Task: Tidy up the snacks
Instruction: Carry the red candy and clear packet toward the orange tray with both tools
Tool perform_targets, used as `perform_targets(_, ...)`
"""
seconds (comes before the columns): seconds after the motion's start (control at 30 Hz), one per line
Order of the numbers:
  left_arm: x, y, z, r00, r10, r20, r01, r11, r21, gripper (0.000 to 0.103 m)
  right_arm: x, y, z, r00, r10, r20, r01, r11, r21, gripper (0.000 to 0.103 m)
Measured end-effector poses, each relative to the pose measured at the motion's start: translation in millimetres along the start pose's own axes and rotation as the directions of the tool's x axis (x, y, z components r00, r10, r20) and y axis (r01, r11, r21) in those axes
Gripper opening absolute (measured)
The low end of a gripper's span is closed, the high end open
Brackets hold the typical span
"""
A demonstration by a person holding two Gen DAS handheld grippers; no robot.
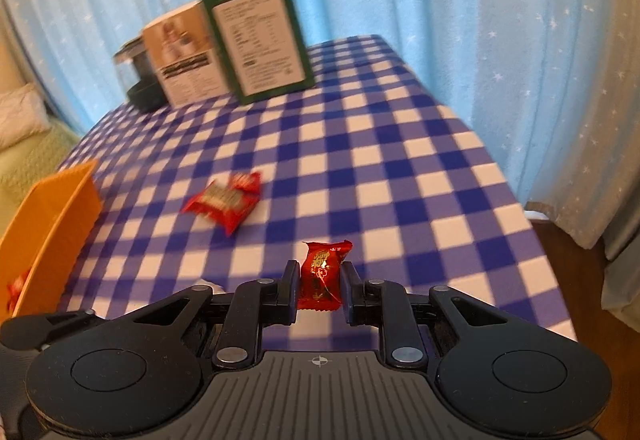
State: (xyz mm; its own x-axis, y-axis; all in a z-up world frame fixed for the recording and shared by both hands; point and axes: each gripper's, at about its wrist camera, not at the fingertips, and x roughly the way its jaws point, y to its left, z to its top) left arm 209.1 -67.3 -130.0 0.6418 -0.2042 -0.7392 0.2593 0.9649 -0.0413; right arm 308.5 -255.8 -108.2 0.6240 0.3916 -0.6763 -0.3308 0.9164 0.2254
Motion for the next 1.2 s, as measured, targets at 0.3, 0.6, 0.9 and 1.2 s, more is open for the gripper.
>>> perform_targets(0.3,-27,7,-25,0.999,0.031,0.017,-0.031,0.999,0.008,0.042,-25,31,-46,0.999,0.009,-0.049,-0.011,0.999,-0.037,0.021)
perform_targets(0.6,-20,7,-18,0.999,0.019,0.027,-0.02,0.999,0.027,0.042,-24,29,-43,0.999,-0.011,-0.037,0.01,0.999,-0.032,0.021)
perform_targets(0.9,-18,6,-21,1.0,0.009,-0.004,-0.009,1.0,0.018,0.034,-22,38,-40,0.999,0.003,-0.036,-0.005,0.999,-0.046,0.021)
perform_targets(1.2,-53,17,-9,0.998,0.038,0.045,-0.035,0.997,-0.063,0.034,-48,54,-33,0.999,0.023,0.028,-0.022,0.999,-0.03,0.021)
